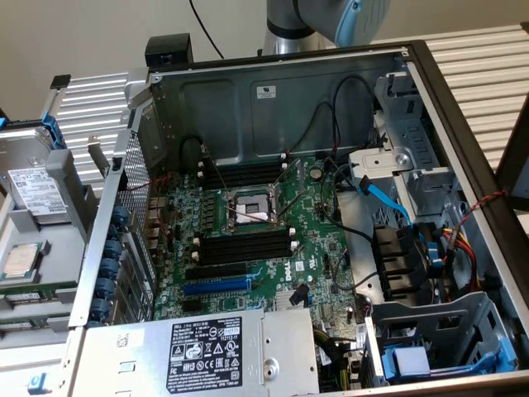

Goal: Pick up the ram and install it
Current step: 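Pick up the ram and move it above insertion slot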

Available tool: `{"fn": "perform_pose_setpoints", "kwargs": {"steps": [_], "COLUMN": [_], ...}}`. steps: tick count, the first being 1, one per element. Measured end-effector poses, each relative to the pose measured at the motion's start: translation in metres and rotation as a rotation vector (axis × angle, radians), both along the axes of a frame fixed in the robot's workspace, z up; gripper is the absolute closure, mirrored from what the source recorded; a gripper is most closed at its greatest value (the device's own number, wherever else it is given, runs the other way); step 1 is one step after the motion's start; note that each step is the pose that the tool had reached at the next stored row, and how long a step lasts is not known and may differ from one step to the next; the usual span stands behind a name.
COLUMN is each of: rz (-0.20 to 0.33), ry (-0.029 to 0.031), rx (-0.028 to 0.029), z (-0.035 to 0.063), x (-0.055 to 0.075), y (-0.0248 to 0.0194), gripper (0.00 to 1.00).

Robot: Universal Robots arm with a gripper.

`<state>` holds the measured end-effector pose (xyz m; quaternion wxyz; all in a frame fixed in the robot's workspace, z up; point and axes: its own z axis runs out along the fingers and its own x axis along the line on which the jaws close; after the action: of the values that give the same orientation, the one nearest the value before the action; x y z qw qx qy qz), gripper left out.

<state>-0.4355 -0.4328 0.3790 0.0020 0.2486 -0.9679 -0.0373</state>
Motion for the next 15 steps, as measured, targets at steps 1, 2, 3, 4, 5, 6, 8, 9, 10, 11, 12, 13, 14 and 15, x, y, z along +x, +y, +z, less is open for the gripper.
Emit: {"fn": "perform_pose_setpoints", "kwargs": {"steps": [1,2,3,4,5,6,8,9,10,11,12,13,14,15], "rz": [0.018,0.036,0.054,0.073,0.092,0.108,0.146,0.163,0.181,0.201,0.219,0.237,0.255,0.272], "ry": [-0.0001,-0.0001,-0.0001,0.0,0.0001,0.0,0.0,0.0,0.0,-0.0001,0.0,0.0,0.0,-0.0001], "rx": [0.0,0.0001,0.0,0.0,0.0,0.0,0.0,0.0,0.0,0.0001,0.0,0.0,0.0,0.0], "z": [-0.0001,-0.0002,-0.0003,-0.0005,-0.0006,-0.0008,-0.001,-0.0011,-0.0012,-0.0013,-0.0014,-0.0015,-0.0016,-0.0017], "x": [0.0,0.0,0.0,0.0,0.0,0.0,0.0,0.0,0.0,0.0,0.0,0.0,0.0,0.0], "y": [0.0,0.0,0.0,0.0,0.0,0.0,0.0,0.0,0.0,0.0,0.0,0.0,0.0,0.0], "gripper": [0.89,0.89,0.89,0.89,0.89,0.89,0.89,0.89,0.89,0.89,0.89,0.89,0.89,0.89]}}
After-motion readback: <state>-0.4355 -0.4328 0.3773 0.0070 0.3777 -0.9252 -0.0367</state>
